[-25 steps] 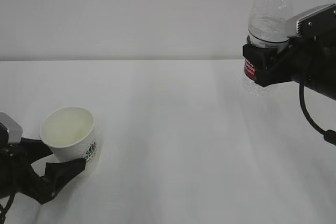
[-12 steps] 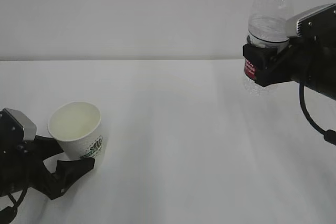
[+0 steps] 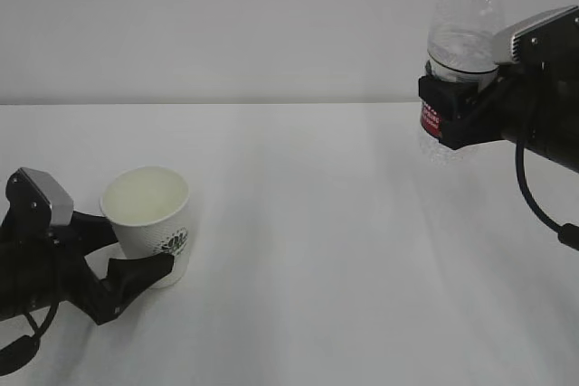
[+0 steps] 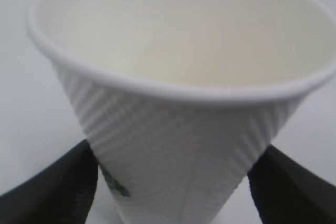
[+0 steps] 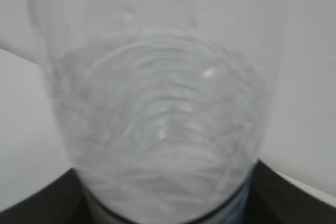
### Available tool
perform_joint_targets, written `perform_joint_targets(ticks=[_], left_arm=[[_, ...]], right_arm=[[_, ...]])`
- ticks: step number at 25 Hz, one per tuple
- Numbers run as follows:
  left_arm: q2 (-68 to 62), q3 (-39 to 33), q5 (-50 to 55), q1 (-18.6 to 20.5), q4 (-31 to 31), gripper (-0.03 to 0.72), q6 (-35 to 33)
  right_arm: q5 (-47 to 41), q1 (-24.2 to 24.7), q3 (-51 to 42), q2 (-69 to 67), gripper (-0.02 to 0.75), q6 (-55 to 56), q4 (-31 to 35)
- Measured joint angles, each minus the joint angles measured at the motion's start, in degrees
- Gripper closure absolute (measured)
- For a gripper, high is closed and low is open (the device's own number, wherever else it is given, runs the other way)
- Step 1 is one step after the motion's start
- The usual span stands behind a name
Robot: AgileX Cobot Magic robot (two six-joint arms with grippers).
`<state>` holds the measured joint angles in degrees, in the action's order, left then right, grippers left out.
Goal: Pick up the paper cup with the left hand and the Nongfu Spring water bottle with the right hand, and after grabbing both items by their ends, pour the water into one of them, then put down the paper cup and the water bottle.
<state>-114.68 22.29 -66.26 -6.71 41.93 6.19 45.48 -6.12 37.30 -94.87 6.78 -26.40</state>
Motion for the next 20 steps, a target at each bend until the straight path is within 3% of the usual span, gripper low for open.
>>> perform_joint_targets(ticks=[20], left_arm=[[-3.48, 0.95, 0.00, 0.00, 0.77, -0.002, 0.00]], right_arm=[[0.00, 0.00, 0.00, 0.00, 0.311, 0.00, 0.00]])
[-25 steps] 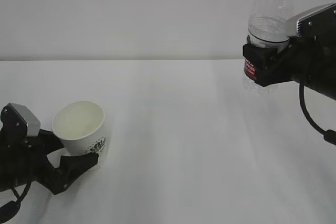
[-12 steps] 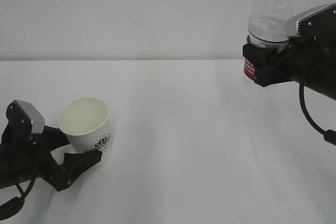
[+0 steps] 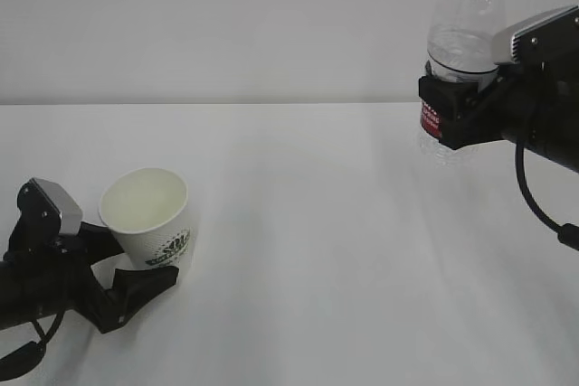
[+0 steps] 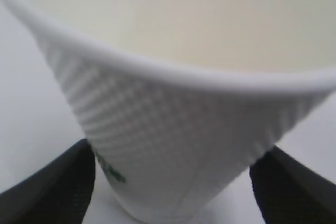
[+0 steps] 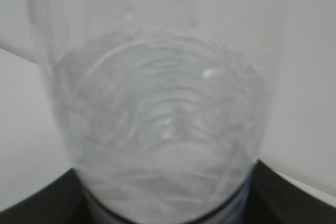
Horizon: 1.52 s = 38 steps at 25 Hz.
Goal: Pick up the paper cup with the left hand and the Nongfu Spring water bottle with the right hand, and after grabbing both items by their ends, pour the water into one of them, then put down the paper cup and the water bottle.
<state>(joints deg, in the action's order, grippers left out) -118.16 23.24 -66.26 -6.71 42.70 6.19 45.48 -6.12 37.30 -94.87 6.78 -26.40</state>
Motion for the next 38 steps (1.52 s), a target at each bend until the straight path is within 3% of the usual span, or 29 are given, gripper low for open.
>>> perform_joint_targets(ticks=[14, 19, 23, 34, 38], left_arm=[[-0.09, 1.83, 0.00, -0.17, 0.44, -0.003, 0.71], [-0.09, 3.23, 0.00, -3.89, 0.14, -0.003, 0.71], [-0.21, 3.77, 0.00, -6.88, -4.63, -0.003, 0.71], [-0.30, 3.77, 0.00, -7.08, -6.42, 0.009, 0.71], [-0.30, 3.77, 0.00, -7.08, -6.42, 0.055, 0.71]], right_arm=[[0.00, 0.00, 0.00, 0.00, 0.311, 0.00, 0.00], [0.00, 0.00, 0.00, 0.00, 0.311, 0.00, 0.00], [0.10, 0.00, 0.00, 0.00, 0.311, 0.00, 0.00], [1.04, 0.00, 0.00, 0.00, 0.311, 0.00, 0.00], [1.28, 0.00, 0.00, 0.00, 0.311, 0.00, 0.00]])
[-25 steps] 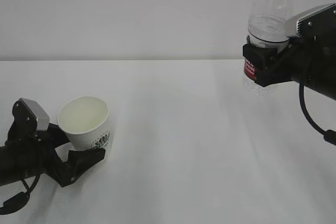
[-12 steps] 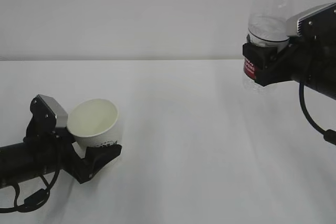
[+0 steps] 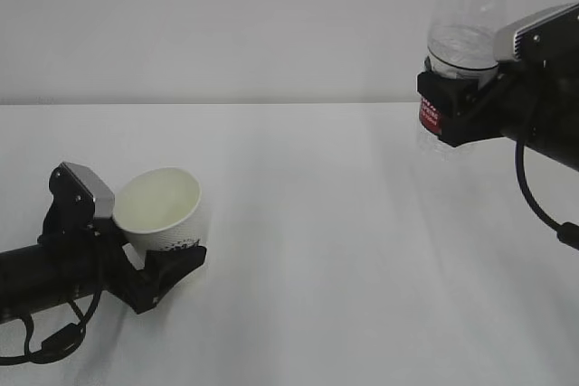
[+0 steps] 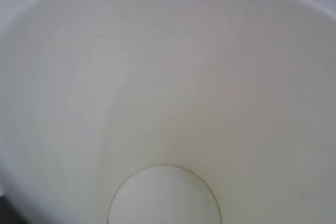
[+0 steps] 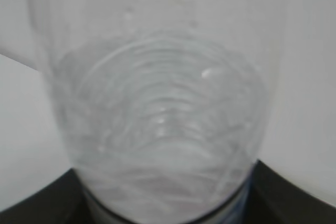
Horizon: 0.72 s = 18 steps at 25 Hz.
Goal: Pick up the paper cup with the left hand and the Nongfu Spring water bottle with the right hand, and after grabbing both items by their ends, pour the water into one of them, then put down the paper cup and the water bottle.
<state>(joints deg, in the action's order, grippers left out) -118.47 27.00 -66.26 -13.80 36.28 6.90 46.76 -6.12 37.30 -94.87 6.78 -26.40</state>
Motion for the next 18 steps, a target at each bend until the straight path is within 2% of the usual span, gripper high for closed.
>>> perform_joint_targets(ticks=[5, 13, 18], left_arm=[[0.00, 0.00, 0.00, 0.00, 0.00, 0.100, 0.01], [0.00, 0.00, 0.00, 0.00, 0.36, 0.104, 0.53], [2.19, 0.00, 0.12, 0.00, 1.62, 0.105, 4.03]], right_arm=[[0.09, 0.00, 0.00, 0.00, 0.311, 0.00, 0.00], [0.09, 0.00, 0.00, 0.00, 0.311, 0.00, 0.00], [0.09, 0.00, 0.00, 0.00, 0.311, 0.00, 0.00]])
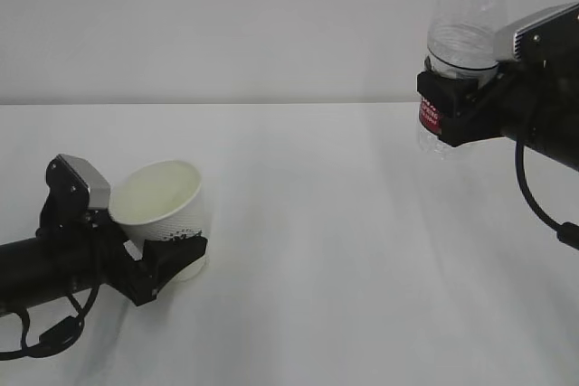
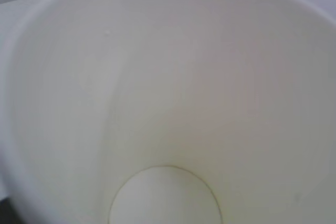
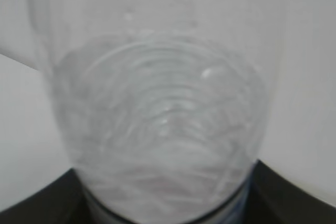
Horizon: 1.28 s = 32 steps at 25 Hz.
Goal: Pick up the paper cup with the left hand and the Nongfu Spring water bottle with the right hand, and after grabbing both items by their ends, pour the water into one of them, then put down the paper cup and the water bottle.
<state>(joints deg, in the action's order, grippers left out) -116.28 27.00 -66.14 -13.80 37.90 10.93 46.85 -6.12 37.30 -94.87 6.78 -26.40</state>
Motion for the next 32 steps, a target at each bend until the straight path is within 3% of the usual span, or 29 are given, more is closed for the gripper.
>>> perform_joint_targets(ticks=[13, 23, 32], left_arm=[[1.73, 0.00, 0.00, -0.14, 9.86, 0.106, 6.09], [1.73, 0.00, 0.00, -6.70, 10.51, 0.106, 6.22], [2.21, 2.89, 0.00, -9.67, 10.95, 0.106, 9.11]], right_arm=[[0.00, 0.00, 0.00, 0.00, 0.311, 0.00, 0.00], [0.03, 0.00, 0.00, 0.00, 0.311, 0.00, 0.00], [0.13, 0.00, 0.00, 0.00, 0.311, 0.00, 0.00]])
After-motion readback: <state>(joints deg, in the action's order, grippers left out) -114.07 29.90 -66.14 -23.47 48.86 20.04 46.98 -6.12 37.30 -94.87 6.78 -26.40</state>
